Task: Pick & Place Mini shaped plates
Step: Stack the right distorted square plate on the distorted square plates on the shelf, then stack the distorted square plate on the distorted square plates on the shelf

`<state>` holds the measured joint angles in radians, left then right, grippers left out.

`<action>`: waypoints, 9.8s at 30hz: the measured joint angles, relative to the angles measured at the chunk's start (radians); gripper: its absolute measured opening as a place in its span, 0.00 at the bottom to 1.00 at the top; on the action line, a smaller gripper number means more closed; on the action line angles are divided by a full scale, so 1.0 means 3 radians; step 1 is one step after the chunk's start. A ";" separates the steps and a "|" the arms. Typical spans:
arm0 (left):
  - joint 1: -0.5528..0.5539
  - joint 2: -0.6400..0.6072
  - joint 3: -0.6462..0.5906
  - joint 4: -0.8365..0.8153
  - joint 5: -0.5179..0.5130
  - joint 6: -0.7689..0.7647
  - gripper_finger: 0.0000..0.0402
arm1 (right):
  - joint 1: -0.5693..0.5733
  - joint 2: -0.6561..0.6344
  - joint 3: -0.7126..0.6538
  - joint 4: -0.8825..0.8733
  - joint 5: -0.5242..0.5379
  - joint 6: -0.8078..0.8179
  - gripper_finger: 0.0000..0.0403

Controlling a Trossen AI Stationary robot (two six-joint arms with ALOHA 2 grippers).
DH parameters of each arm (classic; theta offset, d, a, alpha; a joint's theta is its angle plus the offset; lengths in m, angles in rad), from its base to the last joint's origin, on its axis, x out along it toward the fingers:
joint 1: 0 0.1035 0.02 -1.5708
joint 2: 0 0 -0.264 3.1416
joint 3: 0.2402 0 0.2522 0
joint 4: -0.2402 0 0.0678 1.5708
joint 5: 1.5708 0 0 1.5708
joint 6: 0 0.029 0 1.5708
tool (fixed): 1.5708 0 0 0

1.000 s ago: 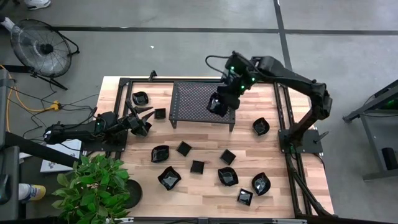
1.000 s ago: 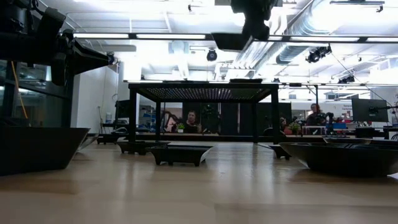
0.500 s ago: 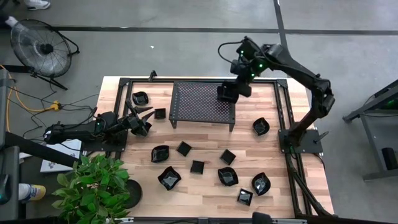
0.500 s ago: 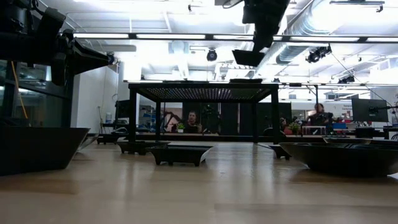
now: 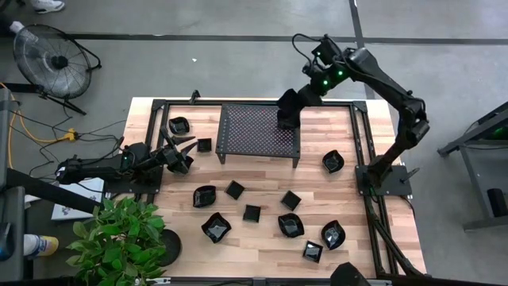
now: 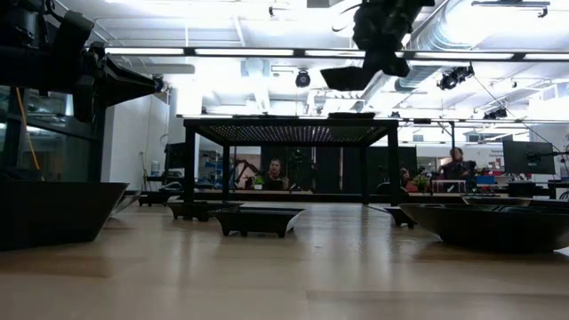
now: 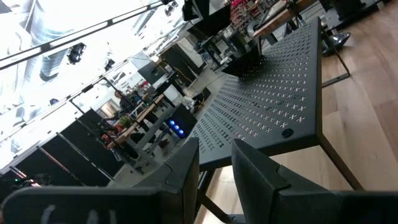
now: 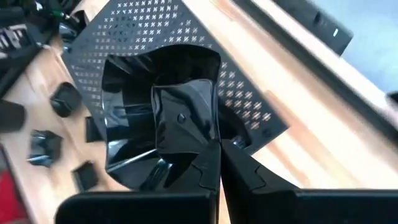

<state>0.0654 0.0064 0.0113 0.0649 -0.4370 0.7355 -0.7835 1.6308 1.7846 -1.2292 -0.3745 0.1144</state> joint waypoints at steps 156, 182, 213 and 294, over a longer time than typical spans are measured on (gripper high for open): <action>0.0000 0.0000 0.0000 0.0000 -0.0001 0.0000 0.23 | 0.0999 -0.0720 -0.1529 0.1092 0.0258 0.1026 0.10; 0.0000 0.0001 0.0000 0.0000 0.0000 0.0000 0.23 | 0.2881 -0.0325 -0.1524 0.1872 0.0972 0.0477 0.08; -0.0001 0.0000 0.0000 0.0000 0.0000 0.0000 0.23 | 0.3407 0.1240 -0.0746 0.3040 0.0892 -0.1543 0.27; 0.0000 0.0001 0.0000 0.0000 0.0004 -0.0001 0.23 | 0.3763 0.2629 0.0548 0.2846 0.1174 -0.2853 0.48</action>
<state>0.0654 0.0067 0.0113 0.0650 -0.4358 0.7353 0.3454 2.4194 1.9490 -0.3754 -0.0221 -0.7416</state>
